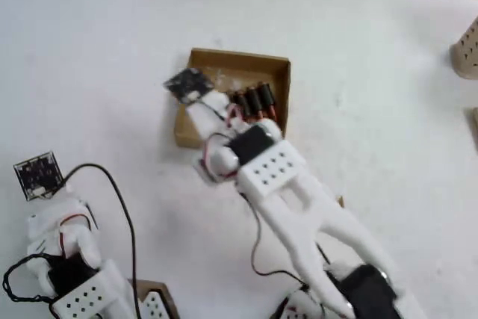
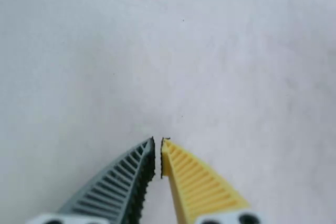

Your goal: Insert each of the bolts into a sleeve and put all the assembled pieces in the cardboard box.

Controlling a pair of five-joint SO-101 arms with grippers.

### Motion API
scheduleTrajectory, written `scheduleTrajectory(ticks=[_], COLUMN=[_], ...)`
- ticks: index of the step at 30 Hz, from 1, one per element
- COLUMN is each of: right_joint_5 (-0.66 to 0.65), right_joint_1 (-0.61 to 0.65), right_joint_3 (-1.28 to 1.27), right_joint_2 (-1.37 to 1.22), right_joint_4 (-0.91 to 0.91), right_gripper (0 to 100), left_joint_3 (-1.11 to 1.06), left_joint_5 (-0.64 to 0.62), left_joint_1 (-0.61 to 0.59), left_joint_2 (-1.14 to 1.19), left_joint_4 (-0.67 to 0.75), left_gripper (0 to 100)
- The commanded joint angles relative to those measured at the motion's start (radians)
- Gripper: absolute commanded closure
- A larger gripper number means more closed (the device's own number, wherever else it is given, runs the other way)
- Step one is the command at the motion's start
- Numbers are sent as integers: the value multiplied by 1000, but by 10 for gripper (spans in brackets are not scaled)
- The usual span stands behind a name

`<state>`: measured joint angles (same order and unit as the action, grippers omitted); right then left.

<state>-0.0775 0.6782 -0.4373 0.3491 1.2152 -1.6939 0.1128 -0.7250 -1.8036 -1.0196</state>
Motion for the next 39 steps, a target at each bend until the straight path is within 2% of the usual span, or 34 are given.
scheduleTrajectory(ticks=[1,11,17,23,28,33,39], right_joint_5=[-15,-21,-218,-275,-275,-282,-281], right_joint_1=[-110,-530,-756,-980,-1093,-1113,-1204], right_joint_3=[-112,-410,-500,-548,-589,-671,-736], right_joint_2=[197,601,704,667,608,518,443], right_joint_4=[-13,-12,-12,-15,-77,-168,-300], right_gripper=[981,981,981,981,982,982,982], left_joint_3=[0,0,0,0,0,0,0], left_joint_5=[11,11,11,11,11,11,11], left_joint_1=[-8,-8,-8,-8,-8,-4,128], left_joint_2=[-2,-2,-2,-2,-2,-2,-2], left_joint_4=[20,20,20,20,20,20,6], left_gripper=[940,940,940,940,940,940,940])
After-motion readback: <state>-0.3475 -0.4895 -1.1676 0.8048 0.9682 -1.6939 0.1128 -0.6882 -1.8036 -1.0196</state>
